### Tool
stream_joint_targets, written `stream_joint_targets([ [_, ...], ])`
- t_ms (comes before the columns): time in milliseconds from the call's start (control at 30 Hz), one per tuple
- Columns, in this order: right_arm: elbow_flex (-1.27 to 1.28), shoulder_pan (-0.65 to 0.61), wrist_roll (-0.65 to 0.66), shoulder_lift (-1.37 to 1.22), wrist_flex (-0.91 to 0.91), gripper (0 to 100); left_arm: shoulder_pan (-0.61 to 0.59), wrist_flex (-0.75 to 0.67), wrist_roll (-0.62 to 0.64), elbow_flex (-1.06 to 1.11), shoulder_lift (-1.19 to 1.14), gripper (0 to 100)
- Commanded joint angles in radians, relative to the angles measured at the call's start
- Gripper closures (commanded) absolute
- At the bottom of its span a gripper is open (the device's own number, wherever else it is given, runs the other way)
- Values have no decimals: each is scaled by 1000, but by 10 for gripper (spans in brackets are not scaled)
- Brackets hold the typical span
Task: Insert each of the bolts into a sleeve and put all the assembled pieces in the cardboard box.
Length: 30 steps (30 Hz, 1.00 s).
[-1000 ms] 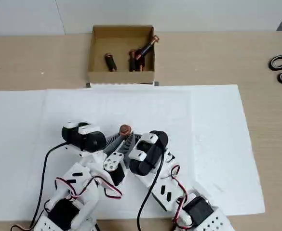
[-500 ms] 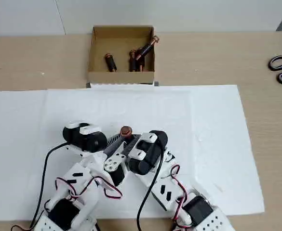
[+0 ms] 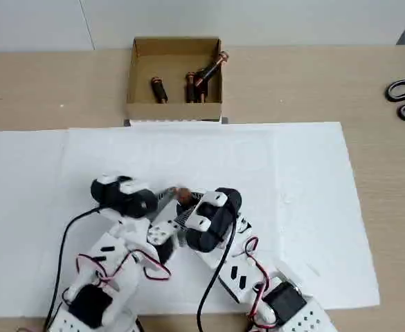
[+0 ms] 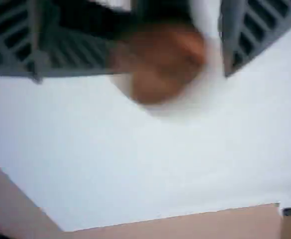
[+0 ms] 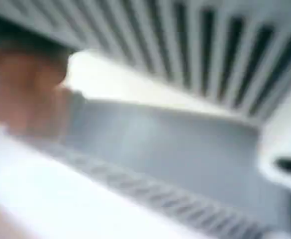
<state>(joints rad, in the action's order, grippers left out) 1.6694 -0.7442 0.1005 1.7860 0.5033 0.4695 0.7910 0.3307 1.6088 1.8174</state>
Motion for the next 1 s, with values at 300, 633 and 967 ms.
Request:
stream_joint_targets([
  [300, 14, -4, -2, 8, 1, 996, -86, 44, -66, 5, -3, 779],
  [633, 14, 18, -6, 18, 38, 996, -92, 41, -3, -170, -3, 898],
  [967, 14, 133, -6, 13, 44, 996, -252, 31, -6, -236, -3, 993],
])
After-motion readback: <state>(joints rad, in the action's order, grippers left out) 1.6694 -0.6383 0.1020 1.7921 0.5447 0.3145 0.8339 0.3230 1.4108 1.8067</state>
